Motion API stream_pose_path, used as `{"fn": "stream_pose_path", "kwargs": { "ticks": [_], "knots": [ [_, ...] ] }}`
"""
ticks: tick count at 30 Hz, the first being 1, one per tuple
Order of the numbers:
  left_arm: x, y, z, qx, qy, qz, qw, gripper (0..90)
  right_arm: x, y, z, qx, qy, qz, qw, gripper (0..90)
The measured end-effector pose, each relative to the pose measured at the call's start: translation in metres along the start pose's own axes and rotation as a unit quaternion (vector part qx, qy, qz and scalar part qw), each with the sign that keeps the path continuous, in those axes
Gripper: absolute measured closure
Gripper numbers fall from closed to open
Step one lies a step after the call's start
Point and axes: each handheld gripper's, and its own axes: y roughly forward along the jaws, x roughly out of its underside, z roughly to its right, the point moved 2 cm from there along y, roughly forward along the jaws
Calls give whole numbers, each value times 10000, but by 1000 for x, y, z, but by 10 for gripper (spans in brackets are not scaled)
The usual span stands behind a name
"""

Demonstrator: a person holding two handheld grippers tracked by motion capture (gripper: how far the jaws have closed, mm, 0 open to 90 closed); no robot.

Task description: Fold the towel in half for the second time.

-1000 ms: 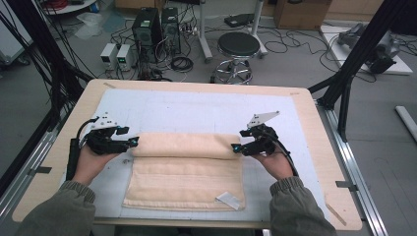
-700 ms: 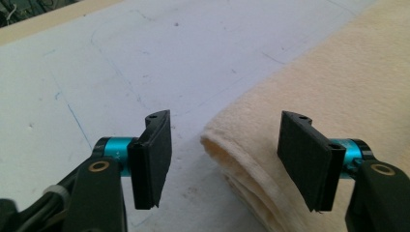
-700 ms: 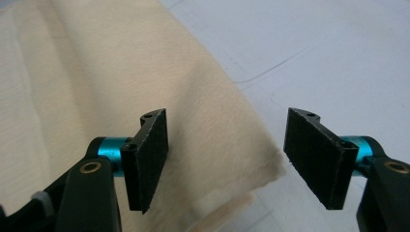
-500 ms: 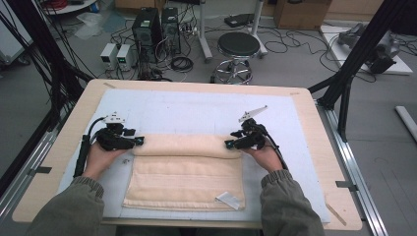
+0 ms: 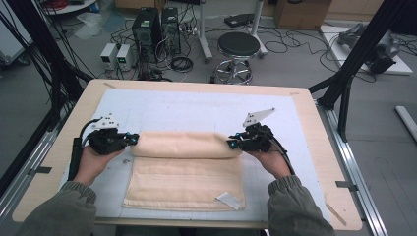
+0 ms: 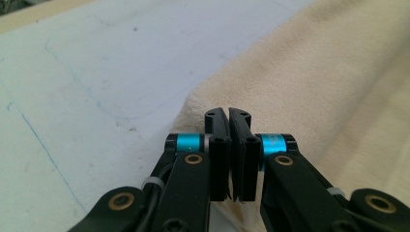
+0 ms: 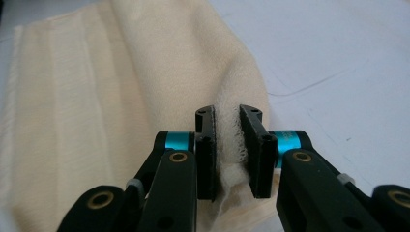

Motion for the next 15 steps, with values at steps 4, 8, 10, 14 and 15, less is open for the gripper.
{"fn": "stream_pose_path", "kwargs": {
  "ticks": [4, 8, 10, 14, 15],
  "knots": [
    [7, -25, 24, 71, 227, 177, 9996, 869, 3, -18, -26, 29, -257, 100, 9996, 778],
    [22, -46, 50, 211, 526, 160, 9983, 868, 12, -32, -55, -34, -495, 116, 9987, 765],
    [29, -52, 61, 252, 655, 101, 9975, 849, 20, -35, -66, -115, -510, 121, 9986, 657],
    [41, -52, 71, 292, 716, -50, 9970, 583, 38, -41, -73, -62, -392, 126, 9991, 562],
    [42, -51, 72, 315, 678, -94, 9972, 548, 42, -43, -70, -18, -314, 165, 9994, 552]
  ]
}}
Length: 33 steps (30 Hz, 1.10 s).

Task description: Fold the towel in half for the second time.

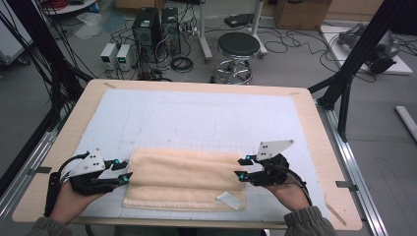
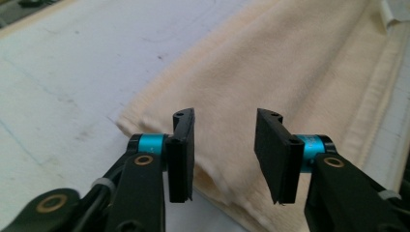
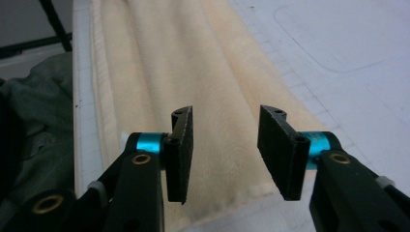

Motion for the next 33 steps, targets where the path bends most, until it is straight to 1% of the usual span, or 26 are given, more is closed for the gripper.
{"fn": "stream_pose_path", "kwargs": {
  "ticks": [2, 4, 5, 6, 7, 8, 9, 11, 12, 14, 17, 19, 20, 21, 22, 23, 24, 26, 28, 30, 31, 32, 33],
  "knots": [
    [3, 6, -1, 41, -42, -79, 10000, 482, 6, 0, 3, 34, 66, 40, 10000, 536],
    [4, 11, -2, 77, -73, -85, 9999, 479, 9, 4, 4, 49, 53, 43, 10000, 519],
    [4, 14, -3, 43, -82, -108, 9999, 475, 10, 7, 3, 36, 2, -2, 10000, 514],
    [5, 17, -5, 54, -109, -131, 9998, 468, 10, 12, 3, 36, -25, -36, 10000, 506],
    [5, 21, -6, 32, -142, -137, 9998, 473, 10, 16, 3, 50, -28, -71, 10000, 506],
    [4, 22, -8, -39, -159, -143, 9998, 480, 10, 21, 4, 21, -62, -118, 9999, 506],
    [2, 22, -10, -111, -145, -70, 9998, 479, 10, 26, 5, -14, -51, -173, 9998, 507],
    [-5, 21, -16, -207, -230, 175, 9994, 472, 10, 32, 6, -78, -74, -233, 9997, 522],
    [-8, 22, -18, -225, -231, 185, 9993, 466, 9, 35, 6, -120, -77, -265, 9995, 538],
    [-13, 26, -23, -273, -221, 136, 9993, 463, 8, 37, 7, -126, -90, -290, 9995, 566],
    [-20, 38, -32, -318, -234, -36, 9992, 429, 8, 39, 12, -189, -7, -321, 9993, 590],
    [-22, 45, -36, -247, -343, -116, 9990, 426, 8, 41, 14, -240, 31, -341, 9991, 615],
    [-22, 50, -37, -141, -389, -196, 9990, 437, 8, 42, 15, -256, 47, -365, 9990, 631],
    [-22, 51, -38, -37, -351, -254, 9991, 513, 8, 43, 16, -304, 72, -393, 9987, 662],
    [-21, 53, -37, 17, -293, -323, 9990, 609, 8, 44, 17, -321, 64, -410, 9986, 688],
    [-19, 53, -35, 86, -229, -390, 9989, 688, 8, 44, 17, -371, 70, -419, 9984, 725],
    [-19, 53, -34, 132, -202, -378, 9990, 773, 8, 44, 17, -422, 62, -419, 9982, 765],
    [-18, 49, -32, 137, -139, -356, 9992, 819, 7, 42, 15, -490, 18, -384, 9981, 821],
    [-18, 41, -30, 177, -129, -303, 9993, 830, 4, 39, 12, -533, -51, -353, 9979, 867],
    [-19, 30, -25, 188, -102, -207, 9996, 834, 0, 33, 6, -537, -130, -289, 9981, 877],
    [-20, 21, -19, 250, -101, -112, 9996, 836, -3, 29, 2, -529, -219, -266, 9980, 883],
    [-19, 15, -14, 304, -67, -45, 9995, 836, -6, 23, -5, -543, -318, -242, 9977, 883],
    [-18, 6, -6, 399, 22, -2, 9992, 835, -8, 18, -9, -535, -399, -205, 9976, 882]
  ]
}}
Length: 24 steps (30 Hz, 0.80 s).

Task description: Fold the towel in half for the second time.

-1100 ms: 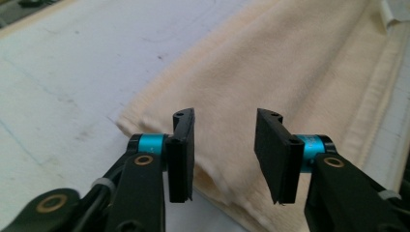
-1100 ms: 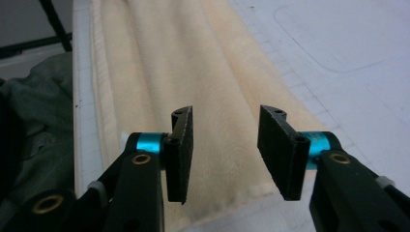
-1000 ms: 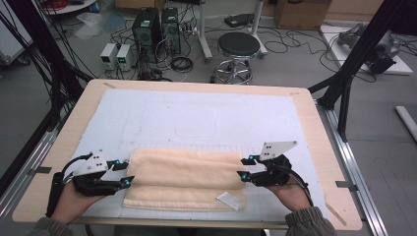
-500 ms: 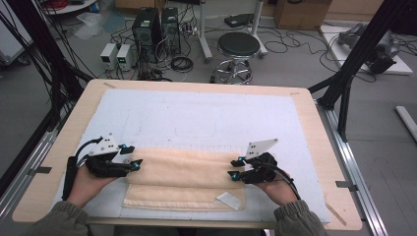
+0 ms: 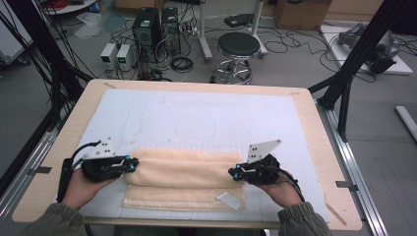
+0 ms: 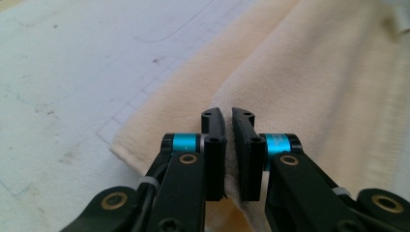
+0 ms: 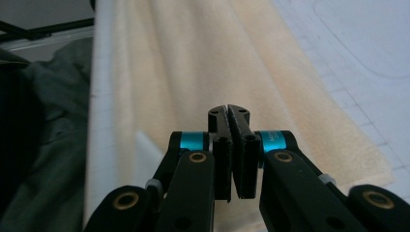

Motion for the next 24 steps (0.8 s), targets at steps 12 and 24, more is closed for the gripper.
{"fn": "stream_pose_path", "kwargs": {
  "ticks": [12, 24],
  "knots": [
    [21, -21, 19, 77, 38, -38, 10000, 566, 2, -6, -15, 103, -122, -87, 9998, 636],
    [30, 14, 5, -173, -150, -196, 9995, 491, 28, 29, -25, -296, -170, -620, 9975, 630]
  ]
}}
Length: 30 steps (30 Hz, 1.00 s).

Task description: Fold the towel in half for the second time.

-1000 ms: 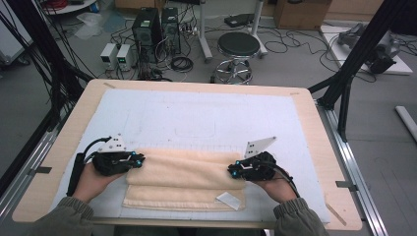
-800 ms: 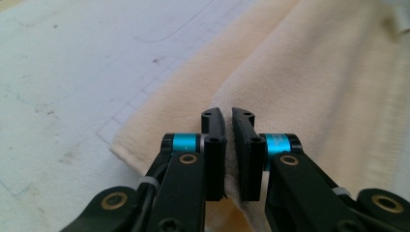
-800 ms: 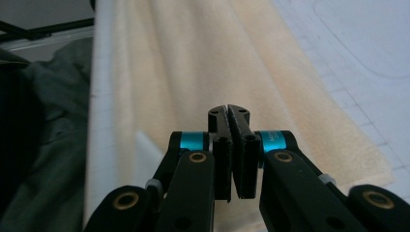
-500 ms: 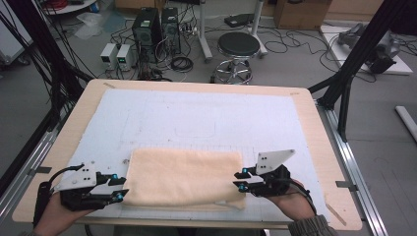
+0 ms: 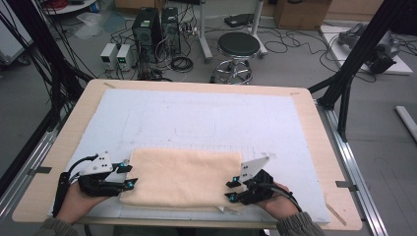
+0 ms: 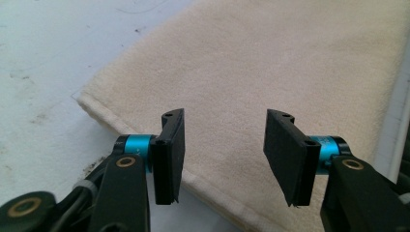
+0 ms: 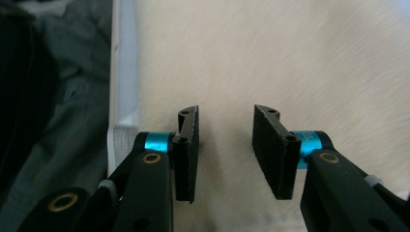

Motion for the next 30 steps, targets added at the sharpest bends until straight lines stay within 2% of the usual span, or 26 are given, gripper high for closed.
{"fn": "stream_pose_path", "kwargs": {
  "ticks": [5, 8, 11, 16, 22, 26, 30],
  "knots": [
    [-3, 2, 1, -58, 46, -12, 10000, 473, 8, -3, -8, 80, -36, 36, 10000, 632],
    [-6, 4, -3, -147, 1, 40, 9999, 452, 3, -10, -3, 214, 18, 170, 9996, 613],
    [-13, 7, -10, -274, -44, 70, 9996, 422, -6, -17, 13, 534, 188, 407, 9976, 566],
    [-25, 16, -26, -485, -215, 145, 9985, 399, -17, -21, 40, 915, 437, 508, 9936, 491],
    [-38, 26, -47, -694, -531, 209, 9960, 368, -20, -22, 73, 1343, 808, 630, 9856, 408],
    [-40, 34, -58, -807, -617, 162, 9947, 366, -16, -15, 87, 1335, 1060, 642, 9833, 376],
    [-36, 46, -67, -831, -713, -93, 9939, 356, -12, -5, 96, 1234, 1150, 517, 9843, 359]
  ]
}}
